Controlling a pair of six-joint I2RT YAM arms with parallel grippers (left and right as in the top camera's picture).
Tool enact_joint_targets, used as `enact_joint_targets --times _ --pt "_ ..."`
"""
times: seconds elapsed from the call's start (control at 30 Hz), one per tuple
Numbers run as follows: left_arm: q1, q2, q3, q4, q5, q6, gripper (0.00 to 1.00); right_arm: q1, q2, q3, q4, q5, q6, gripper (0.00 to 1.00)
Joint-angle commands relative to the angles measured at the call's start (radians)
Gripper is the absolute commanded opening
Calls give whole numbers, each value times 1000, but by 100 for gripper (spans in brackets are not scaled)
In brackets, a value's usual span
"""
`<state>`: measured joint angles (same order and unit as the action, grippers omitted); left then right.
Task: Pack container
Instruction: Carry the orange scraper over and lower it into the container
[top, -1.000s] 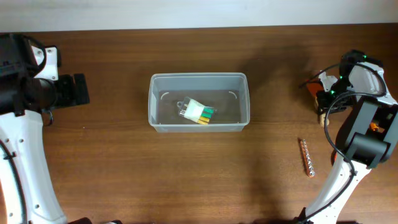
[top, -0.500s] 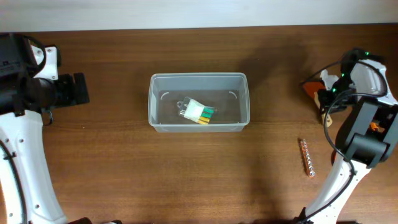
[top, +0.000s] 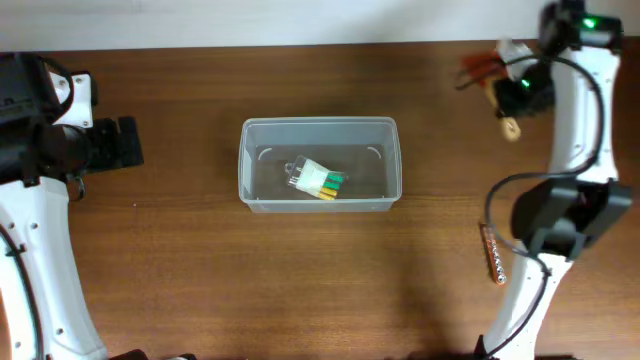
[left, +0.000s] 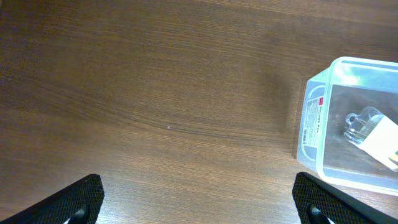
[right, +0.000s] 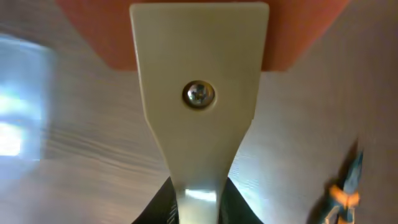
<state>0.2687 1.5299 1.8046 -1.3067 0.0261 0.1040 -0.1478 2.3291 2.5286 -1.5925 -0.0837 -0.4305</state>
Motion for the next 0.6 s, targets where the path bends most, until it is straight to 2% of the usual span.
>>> enact_joint_targets --times 0.0,0.3,0.57 --pt "5 3 16 0 1 -13 99 127 -31 117 -36 -46 -37 18" --pt "5 3 16 -13 0 -13 99 415 -32 145 -80 -40 -169 18" --pt "5 3 16 -14 0 -13 99 575 -32 111 -67 -45 -246 18"
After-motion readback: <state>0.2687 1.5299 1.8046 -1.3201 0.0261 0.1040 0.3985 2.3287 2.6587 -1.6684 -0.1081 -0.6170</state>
